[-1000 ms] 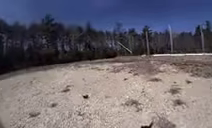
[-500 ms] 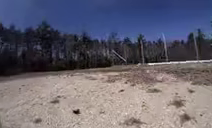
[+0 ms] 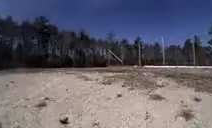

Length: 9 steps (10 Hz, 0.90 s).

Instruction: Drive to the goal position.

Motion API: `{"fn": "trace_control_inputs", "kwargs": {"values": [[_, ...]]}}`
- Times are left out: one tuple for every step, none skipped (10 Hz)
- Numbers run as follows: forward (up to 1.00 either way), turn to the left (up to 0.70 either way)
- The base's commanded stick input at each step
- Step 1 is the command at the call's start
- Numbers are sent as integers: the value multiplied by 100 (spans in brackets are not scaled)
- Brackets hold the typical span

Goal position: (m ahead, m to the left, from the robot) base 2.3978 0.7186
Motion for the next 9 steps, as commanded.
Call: {"fn": "trace_control_inputs", "kwargs": {"values": [[70, 0], [70, 0], [70, 0], [70, 0], [70, 0], [70, 0], [70, 0], [70, 0], [70, 0]]}}
